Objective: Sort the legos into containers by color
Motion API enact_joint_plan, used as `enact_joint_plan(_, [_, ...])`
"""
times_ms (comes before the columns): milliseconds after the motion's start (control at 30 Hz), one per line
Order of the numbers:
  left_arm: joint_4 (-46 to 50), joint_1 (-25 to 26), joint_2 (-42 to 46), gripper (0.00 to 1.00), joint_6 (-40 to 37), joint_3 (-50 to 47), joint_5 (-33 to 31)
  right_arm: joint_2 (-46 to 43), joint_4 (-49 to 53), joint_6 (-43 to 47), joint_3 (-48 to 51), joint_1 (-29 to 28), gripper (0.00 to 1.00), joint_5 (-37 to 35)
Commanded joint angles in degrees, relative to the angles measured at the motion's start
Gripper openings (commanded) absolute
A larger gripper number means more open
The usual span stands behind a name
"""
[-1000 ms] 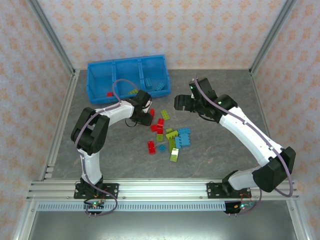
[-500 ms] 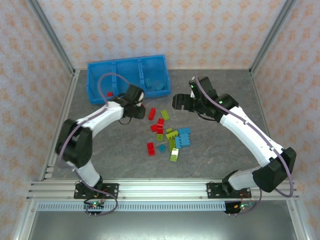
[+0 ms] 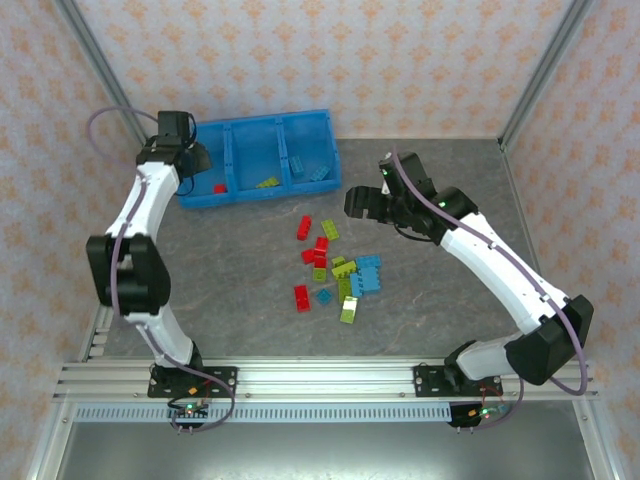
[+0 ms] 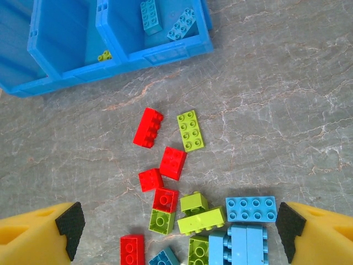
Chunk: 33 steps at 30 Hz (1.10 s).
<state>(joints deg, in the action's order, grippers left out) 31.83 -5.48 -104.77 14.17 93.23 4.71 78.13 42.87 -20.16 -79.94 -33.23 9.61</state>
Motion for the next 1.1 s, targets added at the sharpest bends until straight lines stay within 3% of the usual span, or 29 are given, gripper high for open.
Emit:
enact_joint_plan(0, [4.0, -0.6, -7.0, 0.25, 1.6, 5.3, 3.3, -2.7, 1.1, -1.0, -0.1, -0.1, 0.92, -1.6])
enact_joint_plan(100, [6.9, -1.5, -11.9, 0.35, 0.4, 11.2, 3.9, -4.0, 1.9, -1.1, 0.4, -0.1, 0.92, -2.3])
enact_joint_plan(233, [6.7, -2.3, -11.5, 0.43, -0.4, 12.6, 5.3, -6.1, 2.2, -1.7, 2.0, -0.1, 0.92, -3.3])
enact_joint_plan(433, [5.7, -2.2, -3.2, 0.54, -0.5, 9.4, 9.8, -5.9, 0.9, -2.2, 4.7, -0.1, 0.92, -3.3])
enact_joint_plan(533, [6.1, -2.1, 3.5, 0.55, -1.3, 6.4, 12.3, -3.4, 0.9, -1.5, 4.2, -0.2, 0.91, -2.9])
enact_joint_plan(667, [7.0, 0.5, 15.3, 0.56, -6.3, -0.6, 17.9, 2.5, -0.5, -0.8, 3.2, -0.3, 0.89, -2.4])
enact_joint_plan(800, [9.5, 7.2, 27.2, 0.61, -17.0, -9.7, 18.2, 12.1, -1.6, 0.4, 0.0, -0.3, 0.88, -0.1])
enact_joint_plan(900, [6.9, 11.1, 36.2, 0.64, -23.3, -19.3, 22.1, 19.4, -1.7, 1.4, -3.2, -0.3, 0.86, 0.4])
enact_joint_plan(1000, [-0.3, 14.6, 46.2, 0.72, -29.9, -31.9, 28.0, 26.7, -3.0, 1.8, -6.6, -0.3, 0.86, 1.8])
enact_joint_plan(1067, [-2.7, 16.2, 50.1, 0.82, -32.1, -37.4, 31.5, 31.2, -3.0, 2.0, -9.1, -0.4, 0.85, 2.2])
